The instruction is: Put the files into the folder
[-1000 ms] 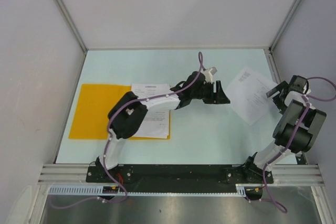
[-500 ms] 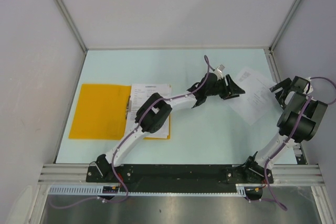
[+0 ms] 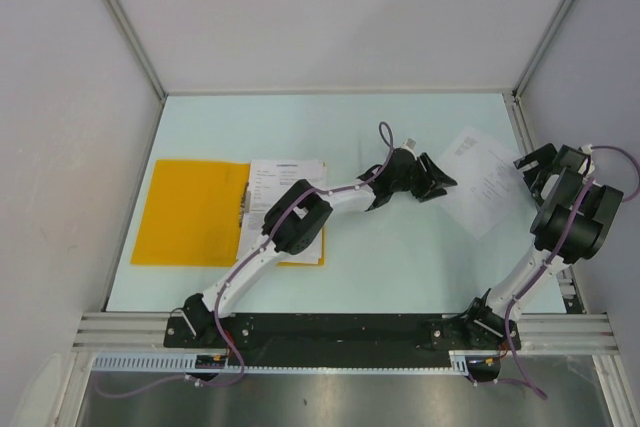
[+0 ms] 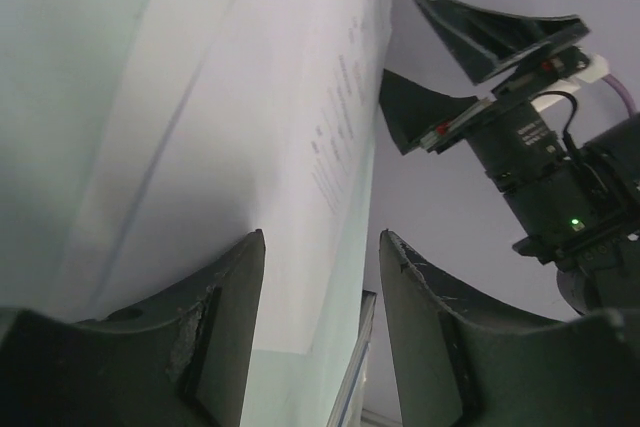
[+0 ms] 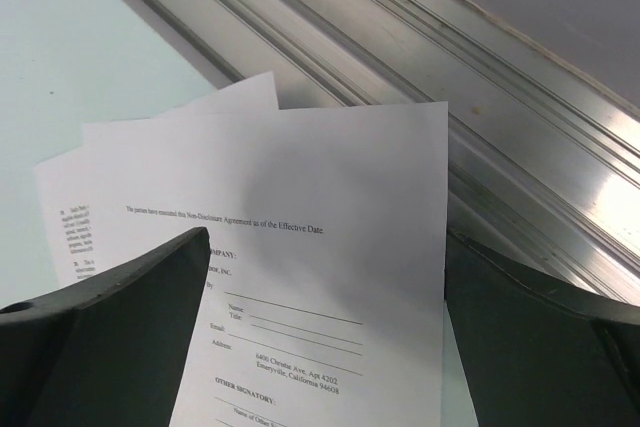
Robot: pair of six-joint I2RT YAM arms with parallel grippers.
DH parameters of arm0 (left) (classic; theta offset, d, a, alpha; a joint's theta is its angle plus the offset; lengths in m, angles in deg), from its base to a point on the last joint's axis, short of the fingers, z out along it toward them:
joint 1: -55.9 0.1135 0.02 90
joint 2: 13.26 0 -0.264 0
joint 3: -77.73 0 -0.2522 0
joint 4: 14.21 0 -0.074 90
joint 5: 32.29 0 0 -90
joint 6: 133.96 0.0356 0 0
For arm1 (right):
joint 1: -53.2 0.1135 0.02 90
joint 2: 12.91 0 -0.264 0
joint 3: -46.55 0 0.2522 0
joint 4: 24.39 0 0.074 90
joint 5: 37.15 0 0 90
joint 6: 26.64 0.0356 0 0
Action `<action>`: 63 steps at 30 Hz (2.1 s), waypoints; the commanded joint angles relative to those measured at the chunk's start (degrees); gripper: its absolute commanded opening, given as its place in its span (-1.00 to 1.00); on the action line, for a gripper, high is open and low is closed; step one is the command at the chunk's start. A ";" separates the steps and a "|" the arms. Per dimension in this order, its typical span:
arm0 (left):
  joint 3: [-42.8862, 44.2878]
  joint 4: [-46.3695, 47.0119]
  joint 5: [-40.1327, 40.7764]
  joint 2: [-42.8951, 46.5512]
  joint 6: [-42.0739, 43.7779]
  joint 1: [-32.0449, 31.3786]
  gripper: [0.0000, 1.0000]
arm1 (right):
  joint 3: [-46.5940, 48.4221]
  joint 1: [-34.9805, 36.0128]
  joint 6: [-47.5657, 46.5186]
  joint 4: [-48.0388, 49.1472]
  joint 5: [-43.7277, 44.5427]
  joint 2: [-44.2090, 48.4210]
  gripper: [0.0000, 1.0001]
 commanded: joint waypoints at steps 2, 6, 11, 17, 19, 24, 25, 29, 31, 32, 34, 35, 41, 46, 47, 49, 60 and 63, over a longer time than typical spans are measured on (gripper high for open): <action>2.73 -1.89 0.14 -0.48 -1.84 -0.06 0.10 | 1.49 -0.73 4.72 4.78 -6.26 -2.20 0.94; 2.73 -3.12 -0.03 -0.65 -1.22 0.20 0.09 | 1.49 -0.64 4.90 5.93 -7.22 -1.32 0.77; 2.46 -3.82 -0.30 -0.83 -0.78 0.29 0.09 | 1.49 -0.47 4.99 6.55 -8.37 -0.44 0.54; 2.46 -4.09 -0.56 -0.83 -0.25 0.29 0.09 | 1.49 0.50 3.41 6.19 -7.40 1.14 0.40; 2.46 -4.00 -0.65 -0.92 -0.25 0.38 0.09 | 1.49 0.85 3.06 6.11 -7.23 1.66 0.31; 2.29 -4.26 -1.18 -0.57 0.36 0.46 0.09 | 1.49 1.20 2.70 3.65 -6.35 3.69 0.13; 2.20 -4.35 -1.27 -0.65 0.36 0.55 0.09 | 1.49 1.29 2.70 3.30 -5.66 4.21 0.11; 2.11 -4.00 -1.35 -0.39 0.45 0.64 0.08 | 1.49 1.90 2.26 2.07 -4.95 5.97 -0.02; 2.11 -3.91 -1.44 -0.48 0.36 0.64 0.08 | 1.49 2.17 2.61 2.24 -5.90 5.54 -0.14; 2.02 -3.83 -1.44 -0.39 0.36 0.64 0.08 | 1.49 2.17 2.70 2.24 -6.26 5.10 -0.21; 2.02 -3.82 -1.70 -0.48 0.45 0.64 0.08 | 1.49 2.69 2.97 1.54 -6.09 4.92 -0.30; 1.94 -3.82 -1.79 -0.48 0.36 0.64 0.08 | 1.49 2.87 2.97 1.45 -6.09 4.57 -0.31; 1.06 -3.30 -2.58 0.22 1.24 1.08 0.08 | 1.49 4.19 3.67 3.99 -10.92 2.90 -0.67; -0.87 -3.38 -7.50 4.52 11.33 2.40 0.26 | 1.49 6.91 -0.89 4.87 -15.57 5.17 -1.00; -2.01 -3.82 -7.25 8.62 13.70 2.57 0.30 | 1.49 8.39 -3.42 4.79 -15.58 5.97 -1.00; -5.61 -6.44 -6.89 13.12 20.46 3.01 0.37 | 1.49 9.98 -5.81 3.74 -15.41 8.86 -1.00; -33.81 -20.87 -4.00 60.01 39.64 7.92 0.42 | 1.58 31.48 -16.27 -6.99 -4.61 32.50 -1.00; -44.19 -23.93 -2.50 74.60 42.71 10.82 0.44 | 1.67 42.11 -17.33 -7.43 -3.37 39.01 -1.00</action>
